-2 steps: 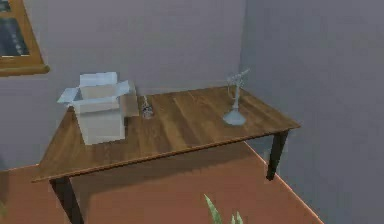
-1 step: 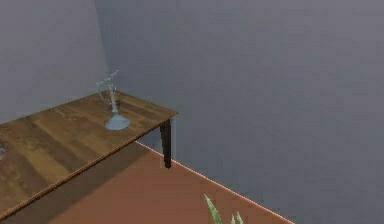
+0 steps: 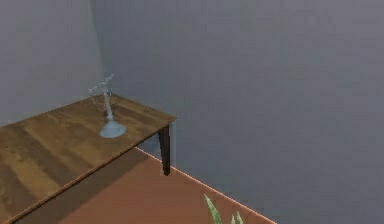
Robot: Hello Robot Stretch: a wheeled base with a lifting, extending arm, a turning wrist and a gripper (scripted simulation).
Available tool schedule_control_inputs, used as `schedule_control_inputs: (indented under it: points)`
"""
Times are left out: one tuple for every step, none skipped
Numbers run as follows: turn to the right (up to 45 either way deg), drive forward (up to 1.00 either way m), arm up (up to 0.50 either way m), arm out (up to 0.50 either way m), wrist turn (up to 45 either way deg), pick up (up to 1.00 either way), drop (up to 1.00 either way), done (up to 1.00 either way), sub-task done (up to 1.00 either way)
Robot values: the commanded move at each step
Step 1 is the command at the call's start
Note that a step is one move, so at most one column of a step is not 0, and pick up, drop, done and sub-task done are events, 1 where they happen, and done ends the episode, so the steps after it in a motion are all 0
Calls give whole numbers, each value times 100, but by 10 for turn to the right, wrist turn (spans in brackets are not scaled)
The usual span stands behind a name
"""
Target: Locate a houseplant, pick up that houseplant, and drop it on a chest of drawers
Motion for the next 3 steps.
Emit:
schedule_control_inputs:
  points:
    - [-450,0,0,0,0,0,0,0,0]
    - [-420,0,0,0,0,0,0,0,0]
    - [0,65,0,0,0,0,0,0,0]
